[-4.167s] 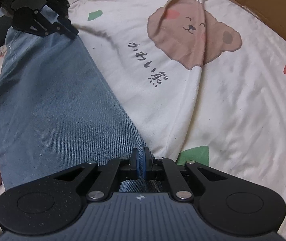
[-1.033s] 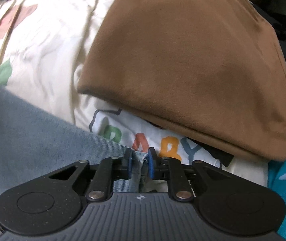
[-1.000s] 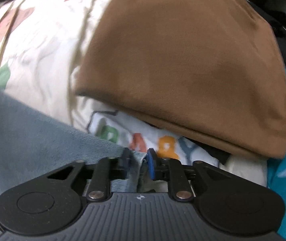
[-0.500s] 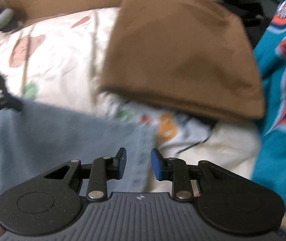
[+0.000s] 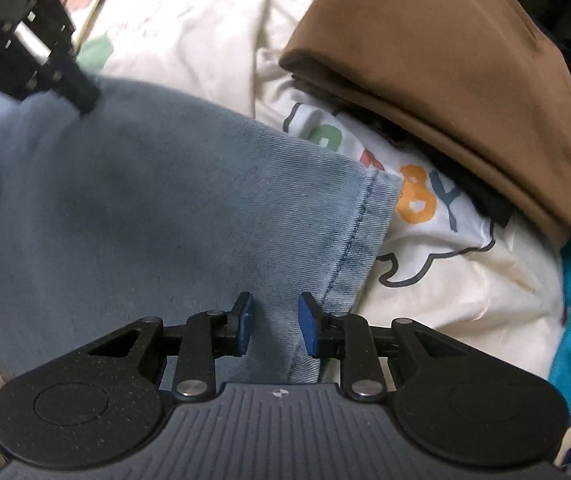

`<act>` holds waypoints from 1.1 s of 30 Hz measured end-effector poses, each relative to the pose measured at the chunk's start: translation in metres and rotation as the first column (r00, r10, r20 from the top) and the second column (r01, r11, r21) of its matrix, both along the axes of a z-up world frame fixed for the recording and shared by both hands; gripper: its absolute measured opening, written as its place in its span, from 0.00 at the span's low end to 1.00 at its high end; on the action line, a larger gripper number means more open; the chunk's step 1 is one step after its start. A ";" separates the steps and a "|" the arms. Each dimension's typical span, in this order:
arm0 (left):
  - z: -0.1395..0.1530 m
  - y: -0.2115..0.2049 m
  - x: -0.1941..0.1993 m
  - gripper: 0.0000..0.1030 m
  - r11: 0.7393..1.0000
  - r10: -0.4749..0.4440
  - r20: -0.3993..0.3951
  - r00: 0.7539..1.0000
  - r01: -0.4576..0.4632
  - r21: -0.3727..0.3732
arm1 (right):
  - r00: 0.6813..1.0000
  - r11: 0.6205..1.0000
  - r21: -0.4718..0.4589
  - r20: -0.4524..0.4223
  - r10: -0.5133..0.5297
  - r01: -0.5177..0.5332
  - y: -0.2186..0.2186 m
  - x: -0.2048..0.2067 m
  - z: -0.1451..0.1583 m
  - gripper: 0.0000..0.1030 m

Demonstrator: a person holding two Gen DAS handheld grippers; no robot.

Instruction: Fold clothes

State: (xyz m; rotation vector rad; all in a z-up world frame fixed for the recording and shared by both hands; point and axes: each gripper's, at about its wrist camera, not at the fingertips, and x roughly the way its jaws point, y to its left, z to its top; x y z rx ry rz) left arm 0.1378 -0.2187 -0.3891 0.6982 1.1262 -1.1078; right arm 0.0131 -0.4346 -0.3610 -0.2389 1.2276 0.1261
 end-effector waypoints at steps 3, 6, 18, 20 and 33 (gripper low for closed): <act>0.014 0.002 0.007 0.10 1.000 -0.010 0.000 1.000 0.010 0.013 | 1.000 0.999 -0.032 -0.014 -0.009 0.009 -0.001 -0.002 0.002 0.16; 0.038 0.017 0.024 0.10 1.000 -0.004 0.026 1.000 0.003 0.022 | 0.999 0.998 -0.061 -0.026 -0.023 0.021 -0.006 -0.007 0.004 0.10; 0.167 0.117 0.119 0.50 0.977 0.203 0.182 0.962 -0.212 0.036 | 0.986 0.986 0.028 0.019 -0.166 0.166 -0.039 -0.017 0.039 0.17; 0.192 0.135 0.140 0.52 0.954 0.292 0.188 0.938 -0.299 0.014 | 0.985 0.985 0.040 0.032 -0.170 0.169 -0.038 -0.021 0.049 0.21; 0.316 0.247 0.169 0.71 0.845 0.531 0.283 0.799 -0.524 -0.107 | 0.976 0.981 0.123 0.138 -0.170 0.153 -0.033 -0.042 0.113 0.44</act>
